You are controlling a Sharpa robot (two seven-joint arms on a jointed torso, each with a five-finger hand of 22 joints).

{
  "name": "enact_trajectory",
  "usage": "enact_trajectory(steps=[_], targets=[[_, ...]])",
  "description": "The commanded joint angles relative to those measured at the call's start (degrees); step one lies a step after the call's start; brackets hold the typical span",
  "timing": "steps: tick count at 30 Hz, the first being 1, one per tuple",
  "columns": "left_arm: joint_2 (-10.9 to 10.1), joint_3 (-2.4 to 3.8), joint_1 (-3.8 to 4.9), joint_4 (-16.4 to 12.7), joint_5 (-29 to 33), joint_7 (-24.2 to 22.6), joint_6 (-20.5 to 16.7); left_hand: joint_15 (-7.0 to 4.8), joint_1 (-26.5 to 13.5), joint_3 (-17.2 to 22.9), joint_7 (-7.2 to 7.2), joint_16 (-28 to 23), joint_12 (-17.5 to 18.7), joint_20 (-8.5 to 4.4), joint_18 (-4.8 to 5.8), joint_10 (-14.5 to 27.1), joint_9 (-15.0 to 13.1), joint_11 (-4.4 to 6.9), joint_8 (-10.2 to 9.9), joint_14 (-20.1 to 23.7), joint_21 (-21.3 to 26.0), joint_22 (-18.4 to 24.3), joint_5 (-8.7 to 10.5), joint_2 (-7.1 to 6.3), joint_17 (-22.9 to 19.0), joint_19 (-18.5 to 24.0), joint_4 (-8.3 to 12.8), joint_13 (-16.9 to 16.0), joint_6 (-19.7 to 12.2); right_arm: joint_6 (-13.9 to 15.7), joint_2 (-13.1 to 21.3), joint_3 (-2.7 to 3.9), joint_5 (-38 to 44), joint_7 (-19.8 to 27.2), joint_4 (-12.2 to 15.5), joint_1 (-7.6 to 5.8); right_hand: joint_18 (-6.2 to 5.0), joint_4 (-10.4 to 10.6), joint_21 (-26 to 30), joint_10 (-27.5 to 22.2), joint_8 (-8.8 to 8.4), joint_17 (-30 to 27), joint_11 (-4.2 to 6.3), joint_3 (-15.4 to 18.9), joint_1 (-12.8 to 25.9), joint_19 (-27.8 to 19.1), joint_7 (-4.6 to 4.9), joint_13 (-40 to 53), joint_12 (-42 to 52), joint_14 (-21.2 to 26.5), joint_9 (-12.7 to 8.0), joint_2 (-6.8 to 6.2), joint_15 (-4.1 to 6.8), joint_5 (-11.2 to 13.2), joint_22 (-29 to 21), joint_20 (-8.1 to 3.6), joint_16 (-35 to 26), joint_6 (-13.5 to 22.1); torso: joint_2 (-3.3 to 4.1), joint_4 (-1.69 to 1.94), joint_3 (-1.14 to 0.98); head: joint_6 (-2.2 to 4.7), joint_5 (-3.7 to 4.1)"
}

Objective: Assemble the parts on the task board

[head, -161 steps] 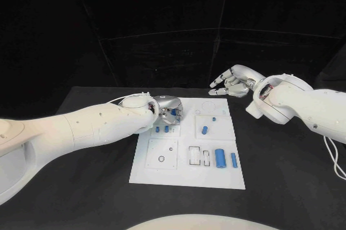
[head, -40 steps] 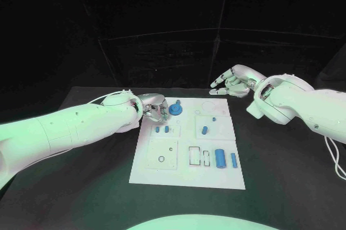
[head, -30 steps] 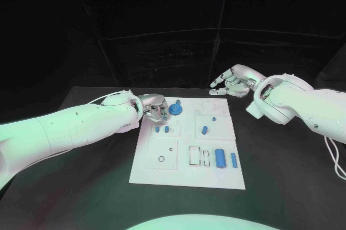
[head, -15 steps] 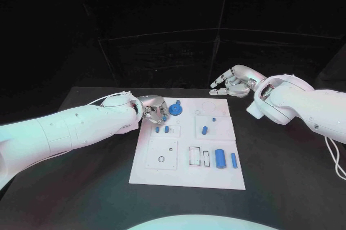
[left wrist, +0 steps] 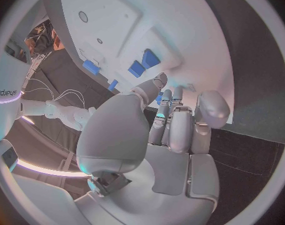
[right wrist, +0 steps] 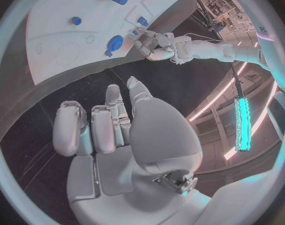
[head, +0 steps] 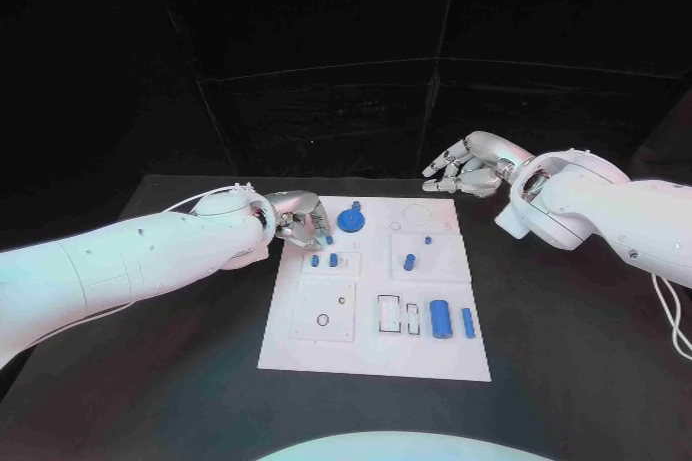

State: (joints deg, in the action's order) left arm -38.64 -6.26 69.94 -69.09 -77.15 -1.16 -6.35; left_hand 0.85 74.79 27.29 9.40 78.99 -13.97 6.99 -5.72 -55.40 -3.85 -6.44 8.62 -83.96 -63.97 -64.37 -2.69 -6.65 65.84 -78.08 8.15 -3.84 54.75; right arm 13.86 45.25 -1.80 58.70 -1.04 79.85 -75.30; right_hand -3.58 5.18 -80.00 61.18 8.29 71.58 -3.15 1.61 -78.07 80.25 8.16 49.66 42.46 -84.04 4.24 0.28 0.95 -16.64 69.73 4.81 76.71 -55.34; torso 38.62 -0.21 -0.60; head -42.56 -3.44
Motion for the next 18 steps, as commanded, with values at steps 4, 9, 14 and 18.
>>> enact_trajectory(steps=[4,9,14,18], targets=[[-2.3,1.74,0.15,-0.3,11.2,-2.8,-3.7,0.70,0.9,0.0,0.69,-3.0,0.1,0.18,-2.07,0.8,-0.2,-0.38,0.0,1.9,6.1,5.6,-0.14,0.53,-5.5,3.1,0.1,0.0,0.7,-2.8,-0.3,0.00,10.6,-0.3,-1.1,-0.03,-0.86,-0.7,1.3,-2.5,0.12,-4.3,-0.45,-2.3,-4.2,-0.6,0.06,-16.0,-17.8,-1.0,-0.1,-0.50,0.16,0.8,-1.8,0.21,-4.0,-2.3,-0.03,0.03,0.02,0.29,0.16],[-4.8,2.20,0.47,-0.9,25.4,-7.0,-4.9,0.49,2.0,1.8,0.78,-5.7,-1.2,0.16,-3.09,-1.2,-0.5,-0.25,0.7,4.0,11.2,10.0,-0.21,1.96,-10.1,5.8,0.5,-0.3,2.4,-2.5,-0.2,-0.04,20.5,-0.5,-1.1,0.88,-0.85,-1.5,1.4,-0.7,-0.76,-5.0,-0.80,-4.9,-6.4,-0.3,-0.15,-25.2,-25.2,-1.2,-0.3,-1.51,-0.25,2.7,-1.8,0.60,-4.9,-3.7,-0.12,-0.11,-0.01,0.56,0.41],[-6.9,2.30,0.59,-2.4,42.9,-14.7,-5.0,0.39,2.0,2.8,0.70,-10.2,-2.4,-0.07,-4.41,-2.2,-0.6,0.02,1.2,7.7,18.2,15.9,-0.21,2.81,-17.7,10.0,0.4,-0.4,3.0,-0.1,-0.1,-0.08,29.7,-1.6,-0.2,2.72,-0.74,-1.9,1.2,0.1,-1.50,-4.7,-0.90,-7.1,-7.0,0.1,-0.27,-29.8,-27.9,-1.5,-0.3,-2.20,-0.44,4.1,-1.3,0.79,-4.7,-4.3,-0.11,-0.14,-0.02,0.83,0.95],[-7.6,2.28,0.58,-4.3,54.4,-21.8,-4.3,0.18,1.1,1.8,0.40,-14.5,-4.4,-0.15,-4.87,-3.6,-0.9,0.51,2.0,11.5,21.8,18.5,-0.17,3.56,-24.3,12.6,-0.4,-1.0,3.6,0.9,-0.5,-0.10,35.0,-2.9,0.4,4.38,-0.72,-1.9,1.1,-0.1,-2.07,-4.2,-1.06,-8.0,-6.9,0.2,-0.18,-31.5,-28.8,-1.8,-0.4,-2.69,-0.51,4.8,-1.2,0.84,-4.3,-4.0,-0.14,-0.03,-0.09,1.14,1.61]])
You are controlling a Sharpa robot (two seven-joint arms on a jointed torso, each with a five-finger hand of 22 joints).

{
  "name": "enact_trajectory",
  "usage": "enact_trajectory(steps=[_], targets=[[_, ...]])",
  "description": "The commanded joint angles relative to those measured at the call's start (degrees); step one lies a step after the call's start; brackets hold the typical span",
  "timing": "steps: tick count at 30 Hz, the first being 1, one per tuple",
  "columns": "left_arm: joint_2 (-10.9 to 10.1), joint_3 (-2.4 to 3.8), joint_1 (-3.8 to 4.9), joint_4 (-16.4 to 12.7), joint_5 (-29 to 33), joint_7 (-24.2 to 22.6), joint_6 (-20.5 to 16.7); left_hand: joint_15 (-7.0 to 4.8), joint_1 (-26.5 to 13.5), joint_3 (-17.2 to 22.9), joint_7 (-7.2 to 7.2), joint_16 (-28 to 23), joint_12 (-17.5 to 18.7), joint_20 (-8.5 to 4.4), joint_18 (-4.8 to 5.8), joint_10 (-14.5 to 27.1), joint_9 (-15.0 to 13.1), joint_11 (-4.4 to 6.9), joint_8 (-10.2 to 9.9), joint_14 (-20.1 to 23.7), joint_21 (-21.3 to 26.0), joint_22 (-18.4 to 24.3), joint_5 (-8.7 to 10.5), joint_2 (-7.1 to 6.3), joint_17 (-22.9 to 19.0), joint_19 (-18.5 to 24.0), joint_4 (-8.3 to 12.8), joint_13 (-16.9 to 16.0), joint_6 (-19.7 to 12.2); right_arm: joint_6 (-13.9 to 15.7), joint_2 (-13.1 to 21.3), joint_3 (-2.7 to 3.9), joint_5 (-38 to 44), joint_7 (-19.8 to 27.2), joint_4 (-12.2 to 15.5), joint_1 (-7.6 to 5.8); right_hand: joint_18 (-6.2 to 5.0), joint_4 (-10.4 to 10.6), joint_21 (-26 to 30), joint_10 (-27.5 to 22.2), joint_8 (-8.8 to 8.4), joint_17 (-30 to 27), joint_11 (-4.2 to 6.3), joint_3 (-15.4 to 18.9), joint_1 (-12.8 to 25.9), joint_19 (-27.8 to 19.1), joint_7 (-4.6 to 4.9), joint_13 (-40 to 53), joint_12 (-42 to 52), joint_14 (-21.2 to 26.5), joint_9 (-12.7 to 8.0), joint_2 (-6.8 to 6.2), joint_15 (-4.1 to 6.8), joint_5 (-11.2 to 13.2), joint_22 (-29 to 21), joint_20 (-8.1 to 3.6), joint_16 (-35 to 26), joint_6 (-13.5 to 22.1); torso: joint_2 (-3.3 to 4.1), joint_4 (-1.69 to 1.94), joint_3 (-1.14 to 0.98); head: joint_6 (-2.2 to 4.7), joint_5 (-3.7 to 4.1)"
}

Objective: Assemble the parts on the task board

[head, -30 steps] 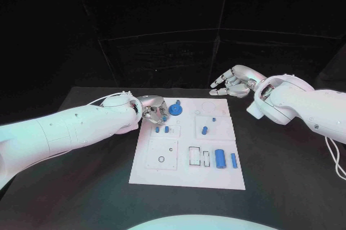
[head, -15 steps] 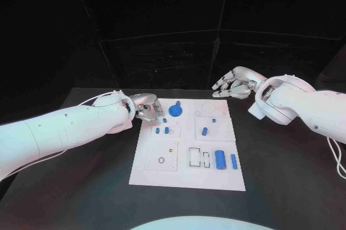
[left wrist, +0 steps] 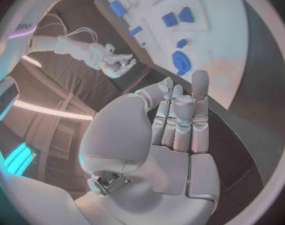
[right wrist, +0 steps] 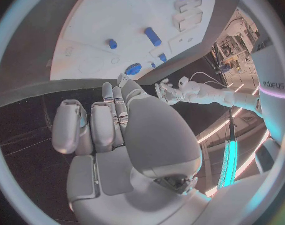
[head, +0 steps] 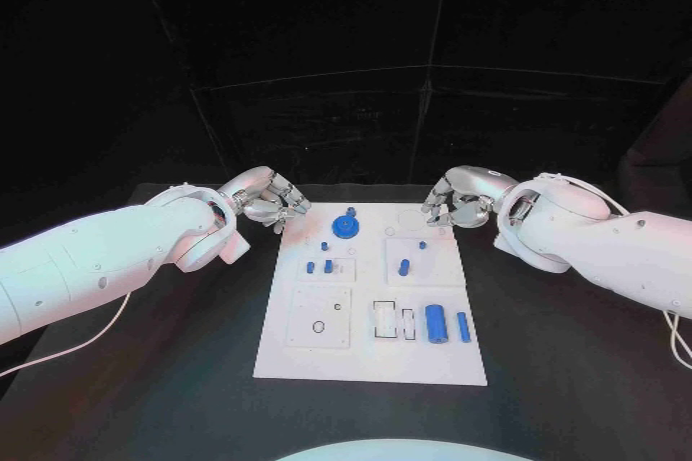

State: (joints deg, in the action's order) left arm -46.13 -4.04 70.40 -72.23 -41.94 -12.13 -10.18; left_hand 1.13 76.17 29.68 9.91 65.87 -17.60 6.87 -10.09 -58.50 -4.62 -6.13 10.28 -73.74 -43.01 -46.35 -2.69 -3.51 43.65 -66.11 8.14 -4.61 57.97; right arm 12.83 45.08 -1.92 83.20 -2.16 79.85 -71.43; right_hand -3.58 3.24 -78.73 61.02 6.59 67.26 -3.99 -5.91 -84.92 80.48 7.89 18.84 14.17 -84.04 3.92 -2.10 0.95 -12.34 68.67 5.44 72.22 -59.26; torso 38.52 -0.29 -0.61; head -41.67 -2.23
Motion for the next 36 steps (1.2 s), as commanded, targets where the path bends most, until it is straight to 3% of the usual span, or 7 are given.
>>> enact_trajectory(steps=[1,5,11,15,25,36], targets=[[-0.2,0.03,0.10,-1.9,22.6,-12.6,-0.3,-0.13,-0.6,-1.4,-0.22,-3.1,-1.4,-0.05,-0.48,-0.5,-0.1,0.29,0.6,2.8,1.6,0.9,-0.19,0.45,-4.9,1.2,-0.7,-0.5,0.4,1.8,-0.5,0.01,11.9,-2.3,0.4,1.07,-0.83,0.1,0.1,-0.2,-0.60,0.1,-0.37,-0.7,0.1,-0.2,0.16,-1.3,-1.0,-1.8,-0.1,-0.53,-0.60,0.6,-0.6,0.28,0.2,0.1,-0.05,0.04,-0.05,0.34,0.44],[-0.4,-0.02,0.03,-4.1,30.0,-16.3,-1.3,-0.03,-1.3,-2.6,-0.29,-4.8,-2.1,0.02,-0.42,-0.1,-0.2,0.25,0.8,4.3,2.7,1.6,-0.18,0.71,-7.4,1.7,-1.3,-0.7,0.2,0.5,-1.2,0.00,14.5,-3.5,0.2,2.34,-1.12,0.1,0.9,-1.1,-1.33,0.0,-0.83,-1.5,0.4,-0.8,0.49,-3.1,-2.1,-1.8,-0.1,-1.10,-0.94,0.9,-2.2,0.55,0.3,0.8,0.06,0.07,0.03,0.47,0.55],[-0.8,-0.11,-0.12,-6.6,34.5,-18.8,-2.5,-0.03,-1.7,-3.4,-0.35,-5.3,-2.9,0.07,-0.43,0.2,-0.2,0.32,1.1,4.8,3.5,2.2,-0.19,1.25,-8.5,1.7,-1.9,-0.9,0.1,-1.2,-2.0,-0.01,16.1,-4.2,-0.3,3.54,-1.42,-0.1,1.9,-2.0,-2.21,-0.3,-1.45,-3.0,0.6,-1.2,1.07,-5.7,-3.3,-1.8,-0.1,-1.81,-1.45,1.2,-3.8,1.03,0.2,1.3,0.07,0.03,-0.02,0.45,0.53],[-1.0,-0.14,-0.16,-7.4,35.3,-19.2,-2.7,-0.27,-1.0,-3.6,-0.46,-5.6,-4.4,-0.09,-0.49,-0.7,-0.3,0.65,1.4,5.0,4.0,2.6,-0.23,1.67,-9.1,1.6,-1.6,-1.4,0.0,-2.0,-2.3,-0.02,16.3,-4.0,-0.4,3.96,-1.39,-0.5,1.9,-2.0,-2.81,-1.0,-1.58,-4.7,0.3,-0.9,1.08,-7.6,-3.6,-1.9,-0.1,-1.64,-1.64,5.7,-3.7,1.29,0.1,2.2,0.11,0.13,-0.02,0.19,0.21],[-1.4,-0.17,-0.20,-7.9,35.8,-18.8,-3.0,-0.35,-1.0,-4.0,-0.49,-5.8,-5.2,-0.20,-0.47,-0.6,-0.3,0.74,1.5,5.2,4.4,2.9,-0.22,1.72,-9.7,1.5,-1.6,-1.8,-0.2,-3.4,-2.8,-0.03,16.7,-4.1,-1.1,4.31,-1.34,-1.4,1.7,-0.4,-2.43,-1.3,-1.61,-8.3,0.0,-0.5,1.32,-10.0,-3.7,-2.0,0.1,-1.41,-1.61,5.7,-3.5,1.33,0.4,0.8,0.10,-0.03,-0.02,-0.03,-0.18],[-1.3,-0.18,-0.21,-7.6,35.9,-18.1,-3.2,-0.30,-0.9,-4.2,-0.32,-6.0,-5.6,-0.22,-0.43,-0.1,-0.2,0.62,1.5,5.3,4.6,3.1,-0.23,1.72,-10.1,1.4,-1.5,-1.9,-0.5,-4.1,-3.3,-0.03,17.4,-4.2,-1.0,4.61,-1.20,-2.3,1.3,3.5,-1.79,-1.9,-0.87,-13.7,1.1,0.0,0.80,-12.3,-4.1,-2.1,0.3,-1.55,-0.95,6.4,-2.8,0.74,0.8,-2.3,0.09,-0.05,-0.07,-0.32,-0.38]])
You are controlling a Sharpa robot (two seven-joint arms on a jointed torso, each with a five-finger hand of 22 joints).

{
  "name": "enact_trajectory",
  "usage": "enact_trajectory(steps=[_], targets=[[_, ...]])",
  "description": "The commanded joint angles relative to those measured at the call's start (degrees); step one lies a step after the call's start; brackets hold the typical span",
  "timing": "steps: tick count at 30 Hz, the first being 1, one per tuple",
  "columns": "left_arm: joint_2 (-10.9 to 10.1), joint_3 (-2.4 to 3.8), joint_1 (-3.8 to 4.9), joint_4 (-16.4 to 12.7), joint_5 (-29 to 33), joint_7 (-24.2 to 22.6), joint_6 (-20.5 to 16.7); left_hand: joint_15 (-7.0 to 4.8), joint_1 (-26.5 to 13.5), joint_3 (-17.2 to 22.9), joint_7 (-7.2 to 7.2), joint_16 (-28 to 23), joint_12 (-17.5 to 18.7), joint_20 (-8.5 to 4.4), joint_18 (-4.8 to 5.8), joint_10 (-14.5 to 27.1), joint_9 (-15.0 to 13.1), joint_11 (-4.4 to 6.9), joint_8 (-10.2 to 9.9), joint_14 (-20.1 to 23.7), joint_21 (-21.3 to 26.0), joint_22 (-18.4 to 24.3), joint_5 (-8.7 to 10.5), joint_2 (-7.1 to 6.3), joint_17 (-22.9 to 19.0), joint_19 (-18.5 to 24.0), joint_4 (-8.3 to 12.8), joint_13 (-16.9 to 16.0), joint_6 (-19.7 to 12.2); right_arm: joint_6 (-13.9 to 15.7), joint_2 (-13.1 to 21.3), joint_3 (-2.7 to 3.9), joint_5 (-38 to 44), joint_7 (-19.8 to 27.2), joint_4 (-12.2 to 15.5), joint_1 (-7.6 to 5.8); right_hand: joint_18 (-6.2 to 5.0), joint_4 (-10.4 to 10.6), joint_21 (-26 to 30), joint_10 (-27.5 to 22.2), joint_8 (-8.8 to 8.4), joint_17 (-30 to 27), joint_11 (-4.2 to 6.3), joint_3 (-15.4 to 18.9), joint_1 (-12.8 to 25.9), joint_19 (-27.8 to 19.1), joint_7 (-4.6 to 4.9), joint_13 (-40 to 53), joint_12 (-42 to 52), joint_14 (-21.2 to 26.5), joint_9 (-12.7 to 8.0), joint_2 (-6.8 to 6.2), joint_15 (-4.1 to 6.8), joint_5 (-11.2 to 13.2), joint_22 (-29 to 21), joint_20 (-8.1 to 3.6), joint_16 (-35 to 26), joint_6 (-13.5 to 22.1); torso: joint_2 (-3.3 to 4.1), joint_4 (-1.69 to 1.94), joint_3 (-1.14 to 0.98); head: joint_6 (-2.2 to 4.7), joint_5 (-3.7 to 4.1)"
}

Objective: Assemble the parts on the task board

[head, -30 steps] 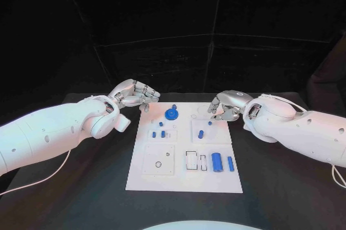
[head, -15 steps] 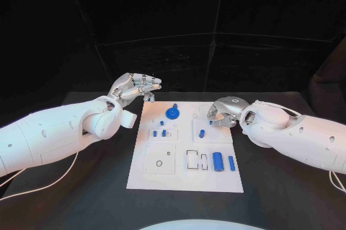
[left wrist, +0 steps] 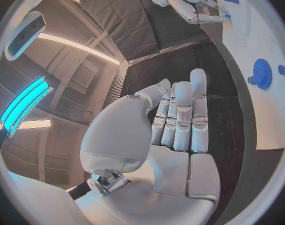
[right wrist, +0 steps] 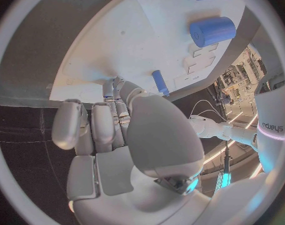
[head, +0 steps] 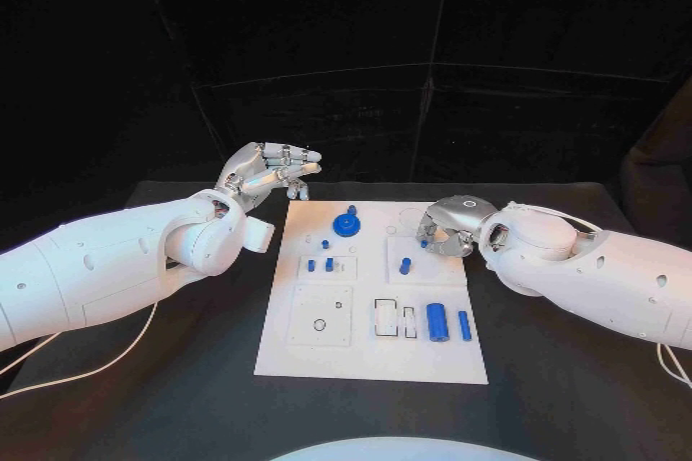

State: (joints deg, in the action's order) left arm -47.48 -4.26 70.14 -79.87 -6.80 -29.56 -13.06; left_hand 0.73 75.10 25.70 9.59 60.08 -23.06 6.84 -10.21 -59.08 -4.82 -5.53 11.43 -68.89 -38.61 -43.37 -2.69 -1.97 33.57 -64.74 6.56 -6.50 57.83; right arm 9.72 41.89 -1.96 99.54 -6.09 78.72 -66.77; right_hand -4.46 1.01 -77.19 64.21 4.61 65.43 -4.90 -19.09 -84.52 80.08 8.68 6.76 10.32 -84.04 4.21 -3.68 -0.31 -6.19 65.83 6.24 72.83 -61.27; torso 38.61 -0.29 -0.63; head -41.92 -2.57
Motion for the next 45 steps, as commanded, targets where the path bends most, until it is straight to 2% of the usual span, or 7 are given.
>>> enact_trajectory(steps=[1,9,17,23,30,42,45], targets=[[0.1,0.04,0.06,0.0,0.7,-0.6,-0.4,0.10,0.2,-0.2,0.00,-0.2,-0.1,-0.19,-0.31,0.5,0.0,0.02,0.4,0.5,0.2,0.1,-0.23,0.19,-0.1,0.0,0.0,-0.1,-0.4,-1.0,-0.2,0.01,1.1,-0.2,0.2,-0.04,-0.32,-0.2,-0.2,0.5,0.11,-0.1,0.09,-0.9,0.9,0.5,0.04,-0.4,-0.4,-2.1,0.0,-0.14,0.28,0.2,0.1,-0.09,0.2,-0.4,0.00,-0.06,-0.05,-0.07,-0.04],[0.2,0.03,0.04,0.3,0.7,-0.4,-0.4,0.13,0.4,-0.3,0.04,-0.3,-0.4,-0.18,-0.30,0.8,0.0,-0.02,0.4,0.6,0.4,0.2,-0.23,0.22,-0.3,0.0,0.2,-0.2,-0.6,-0.8,-0.4,0.01,1.2,-0.3,0.2,0.01,-0.29,-0.7,-0.3,1.2,-0.32,-0.3,0.04,-3.2,2.2,0.5,0.14,-1.6,-1.3,-2.0,-0.1,-1.09,0.26,0.5,0.2,-0.13,0.5,-0.7,-0.02,-0.10,-0.02,-0.28,-0.08],[0.2,0.02,0.04,0.8,0.7,0.0,-0.5,0.14,0.5,-0.4,0.07,-0.4,-0.6,-0.19,-0.30,1.1,0.0,-0.05,0.4,0.7,0.5,0.3,-0.23,0.20,-0.6,-0.1,0.3,-0.2,-0.7,-1.6,-0.7,0.01,1.2,-0.4,-0.1,0.02,-0.27,-1.0,-0.3,1.8,-0.32,-0.4,0.10,-4.2,2.7,0.6,0.04,-2.0,-1.5,-2.0,-0.1,-1.29,0.34,0.8,0.3,-0.14,0.7,-1.1,0.02,0.05,-0.02,-0.44,0.13],[0.2,0.02,0.04,0.9,0.7,0.2,-0.5,0.16,0.7,-0.4,0.12,-0.5,-0.8,-0.19,-0.29,1.4,0.1,-0.11,0.4,0.8,0.6,0.4,-0.23,0.18,-0.8,-0.1,0.5,-0.3,-0.9,-1.2,-0.8,0.02,1.3,-2.0,-0.4,0.02,-0.10,-1.0,-0.9,4.1,0.58,-0.5,0.88,-6.4,3.4,1.1,-0.73,-2.2,-1.2,-2.0,0.3,0.44,1.00,2.4,1.3,-0.62,1.0,-3.5,-0.01,-0.01,0.04,-0.53,0.08],[0.0,0.02,0.04,1.0,0.7,0.3,-0.7,0.19,0.8,-0.5,0.17,-0.5,-1.0,-0.18,-0.28,1.6,0.1,-0.16,0.5,0.8,0.7,0.4,-0.22,0.23,-0.9,-0.1,0.5,-0.3,-1.0,2.3,-0.5,0.02,1.5,-2.7,-0.3,0.03,0.02,-1.9,-1.2,5.1,0.43,-0.6,1.06,-9.1,3.8,1.3,-0.81,-2.6,-1.8,-1.9,0.3,1.20,1.22,2.9,1.8,-0.99,1.3,-4.2,-0.06,-0.08,0.01,-0.56,0.11],[-0.4,0.02,0.04,1.0,2.7,0.0,-0.5,0.33,0.2,-1.0,0.24,-0.4,-1.3,-0.07,-0.23,2.0,0.1,-0.28,0.5,0.9,0.9,0.6,-0.17,0.23,-1.1,-0.2,0.2,-0.4,-1.2,6.8,0.3,0.04,1.1,-3.0,1.3,0.01,-0.01,-2.5,-1.1,4.8,-0.15,-0.7,0.81,-10.4,4.9,1.2,-0.54,-2.9,-2.6,-1.9,0.1,0.35,1.03,3.0,1.6,-0.90,1.5,-3.7,-0.16,-0.06,0.16,-0.24,0.41],[-0.4,0.02,0.05,1.0,2.9,0.0,-0.4,0.34,0.1,-1.1,0.24,-0.4,-1.4,-0.05,-0.24,2.1,0.1,-0.29,0.6,0.9,0.9,0.6,-0.17,0.24,-1.1,-0.2,0.1,-0.5,-1.3,8.3,1.0,0.06,0.8,-3.0,2.2,-0.01,-0.04,-2.7,-1.0,4.7,-0.29,-1.0,0.76,-10.8,4.9,1.1,-0.51,-2.9,-2.8,-1.8,0.1,0.21,0.98,2.9,1.4,-0.85,1.4,-3.5,-0.11,-0.03,0.09,-0.12,0.47]])
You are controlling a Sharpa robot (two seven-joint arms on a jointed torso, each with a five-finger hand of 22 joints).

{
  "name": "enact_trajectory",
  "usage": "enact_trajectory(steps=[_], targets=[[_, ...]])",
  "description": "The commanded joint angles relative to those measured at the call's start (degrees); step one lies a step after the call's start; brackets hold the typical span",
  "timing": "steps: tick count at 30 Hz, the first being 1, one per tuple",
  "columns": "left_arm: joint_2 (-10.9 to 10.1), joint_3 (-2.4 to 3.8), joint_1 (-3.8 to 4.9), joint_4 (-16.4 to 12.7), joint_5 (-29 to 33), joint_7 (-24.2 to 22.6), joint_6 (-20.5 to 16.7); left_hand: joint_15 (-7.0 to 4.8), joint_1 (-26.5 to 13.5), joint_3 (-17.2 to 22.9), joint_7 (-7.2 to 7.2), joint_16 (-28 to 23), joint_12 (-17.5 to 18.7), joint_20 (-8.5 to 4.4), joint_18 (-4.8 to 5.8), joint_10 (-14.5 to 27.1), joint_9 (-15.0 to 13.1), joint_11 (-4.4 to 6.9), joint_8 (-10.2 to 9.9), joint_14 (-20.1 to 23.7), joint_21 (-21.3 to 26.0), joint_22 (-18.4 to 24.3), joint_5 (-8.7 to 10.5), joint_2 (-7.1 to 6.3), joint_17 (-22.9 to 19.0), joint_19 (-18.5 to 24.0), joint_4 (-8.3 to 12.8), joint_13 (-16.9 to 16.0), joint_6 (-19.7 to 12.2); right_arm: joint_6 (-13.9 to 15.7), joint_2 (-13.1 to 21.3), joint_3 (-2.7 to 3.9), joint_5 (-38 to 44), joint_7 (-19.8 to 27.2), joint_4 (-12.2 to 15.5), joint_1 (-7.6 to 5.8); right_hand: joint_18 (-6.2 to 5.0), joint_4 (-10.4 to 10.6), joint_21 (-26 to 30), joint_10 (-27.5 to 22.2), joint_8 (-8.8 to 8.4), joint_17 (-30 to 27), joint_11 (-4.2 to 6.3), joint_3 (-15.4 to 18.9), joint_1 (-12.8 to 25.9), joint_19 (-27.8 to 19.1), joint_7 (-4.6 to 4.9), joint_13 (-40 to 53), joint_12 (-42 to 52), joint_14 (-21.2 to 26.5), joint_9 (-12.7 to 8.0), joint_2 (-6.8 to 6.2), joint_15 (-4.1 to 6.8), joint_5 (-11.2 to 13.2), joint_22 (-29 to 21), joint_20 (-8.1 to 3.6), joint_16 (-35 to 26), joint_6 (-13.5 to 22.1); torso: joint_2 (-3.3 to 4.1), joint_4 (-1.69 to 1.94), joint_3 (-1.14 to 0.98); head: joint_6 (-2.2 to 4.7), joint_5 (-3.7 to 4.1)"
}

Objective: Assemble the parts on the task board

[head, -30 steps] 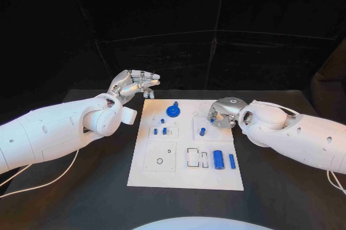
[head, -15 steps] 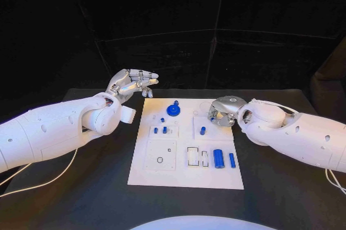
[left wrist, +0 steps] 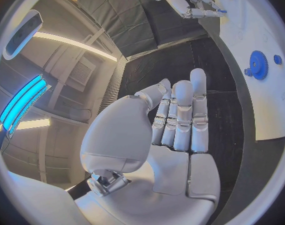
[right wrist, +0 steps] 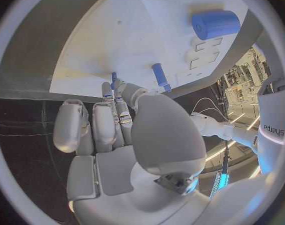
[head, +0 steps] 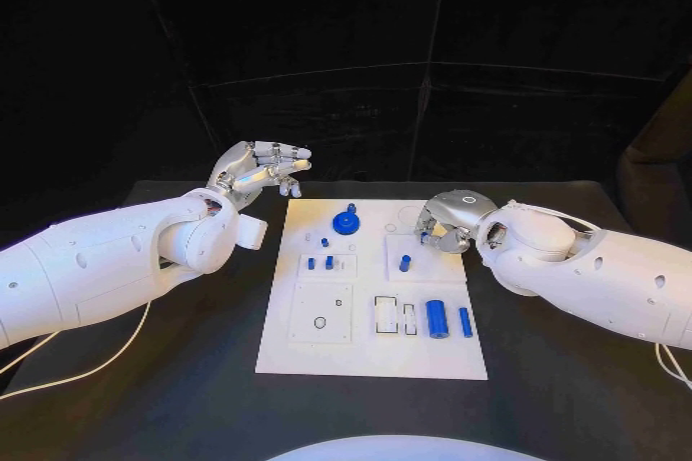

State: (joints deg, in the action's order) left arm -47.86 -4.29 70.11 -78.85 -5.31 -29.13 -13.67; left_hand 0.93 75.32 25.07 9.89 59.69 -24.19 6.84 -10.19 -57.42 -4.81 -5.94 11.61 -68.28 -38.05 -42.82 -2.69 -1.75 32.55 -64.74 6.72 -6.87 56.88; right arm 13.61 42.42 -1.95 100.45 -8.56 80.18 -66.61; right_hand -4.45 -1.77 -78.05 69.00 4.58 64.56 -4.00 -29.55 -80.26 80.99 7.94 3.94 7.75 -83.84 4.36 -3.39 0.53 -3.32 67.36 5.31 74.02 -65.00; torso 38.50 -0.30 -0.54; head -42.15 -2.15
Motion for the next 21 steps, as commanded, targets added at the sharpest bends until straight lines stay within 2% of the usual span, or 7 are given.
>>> enact_trajectory(steps=[1,7,10,13,21], targets=[[-0.1,0.05,0.08,0.0,1.5,-0.4,0.2,0.14,-0.1,-0.5,-0.06,0.0,-0.3,-0.04,-0.26,0.5,0.1,0.12,0.4,0.2,0.4,0.1,-0.17,0.04,-0.1,-0.3,-0.1,-0.1,-0.4,4.9,0.7,0.05,-0.2,-0.5,1.1,-0.18,-0.07,-0.1,-0.1,-0.1,-0.31,-0.1,-0.16,-0.6,0.7,0.2,0.27,-0.1,-0.3,-2.0,-0.1,-0.19,0.12,-0.1,-0.2,0.09,0.2,0.2,0.01,-0.02,0.00,0.18,0.12],[-0.2,0.05,0.09,-0.1,1.7,-0.4,0.2,0.14,-0.1,-0.5,-0.06,0.0,-0.3,-0.04,-0.26,0.5,0.1,0.12,0.4,0.2,0.4,0.1,-0.17,0.04,-0.1,-0.3,-0.1,-0.1,-0.4,6.4,2.8,0.11,-1.3,-0.5,4.1,-0.27,-0.05,-0.4,-0.2,0.0,-0.34,-0.1,-0.17,-0.9,0.7,0.2,0.28,0.0,-0.3,-2.0,-0.1,-0.41,0.11,-0.1,-0.1,0.12,0.2,0.2,-0.02,-0.01,0.06,0.30,0.22],[-0.3,0.05,0.09,-0.1,1.7,-0.4,0.1,0.14,-0.1,-0.5,-0.06,0.0,-0.3,-0.04,-0.26,0.5,0.1,0.12,0.4,0.2,0.4,0.1,-0.17,0.04,-0.1,-0.3,-0.1,-0.1,-0.4,7.4,4.0,0.18,-2.1,-0.4,6.7,-0.38,-0.05,-0.5,-0.2,0.0,-0.34,-0.1,-0.17,-1.1,0.7,0.2,0.29,0.0,-0.4,-2.0,-0.1,-0.56,0.11,-0.2,-0.1,0.13,0.3,0.2,0.05,0.00,-0.05,0.38,0.13],[-0.3,0.05,0.09,-0.1,1.7,-0.4,0.1,0.14,-0.1,-0.5,-0.06,0.0,-0.3,-0.04,-0.26,0.5,0.1,0.12,0.4,0.2,0.4,0.1,-0.17,0.04,-0.1,-0.3,-0.1,-0.1,-0.4,8.5,4.7,0.26,-2.9,-0.1,9.9,-0.48,-0.05,-0.6,-0.2,0.0,-0.34,-0.1,-0.17,-1.2,0.6,0.2,0.30,0.0,-0.4,-2.0,-0.1,-0.64,0.11,-0.2,0.0,0.13,0.3,0.1,0.05,-0.02,-0.03,0.44,-0.03],[-0.2,0.05,0.10,-0.2,1.7,-0.4,0.0,0.14,-0.1,-0.5,-0.06,0.0,-0.3,-0.04,-0.26,0.5,0.1,0.12,0.4,0.2,0.4,0.1,-0.17,0.04,-0.1,-0.3,-0.1,-0.1,-0.4,9.5,3.2,0.27,-3.7,0.7,14.8,-0.53,-0.03,-0.9,-0.3,0.2,-0.35,0.0,-0.18,-1.6,0.6,0.3,0.32,0.0,-0.4,-2.0,-0.1,-0.77,0.12,-0.4,0.1,0.13,0.4,0.1,0.13,0.09,-0.04,0.29,-0.80]])
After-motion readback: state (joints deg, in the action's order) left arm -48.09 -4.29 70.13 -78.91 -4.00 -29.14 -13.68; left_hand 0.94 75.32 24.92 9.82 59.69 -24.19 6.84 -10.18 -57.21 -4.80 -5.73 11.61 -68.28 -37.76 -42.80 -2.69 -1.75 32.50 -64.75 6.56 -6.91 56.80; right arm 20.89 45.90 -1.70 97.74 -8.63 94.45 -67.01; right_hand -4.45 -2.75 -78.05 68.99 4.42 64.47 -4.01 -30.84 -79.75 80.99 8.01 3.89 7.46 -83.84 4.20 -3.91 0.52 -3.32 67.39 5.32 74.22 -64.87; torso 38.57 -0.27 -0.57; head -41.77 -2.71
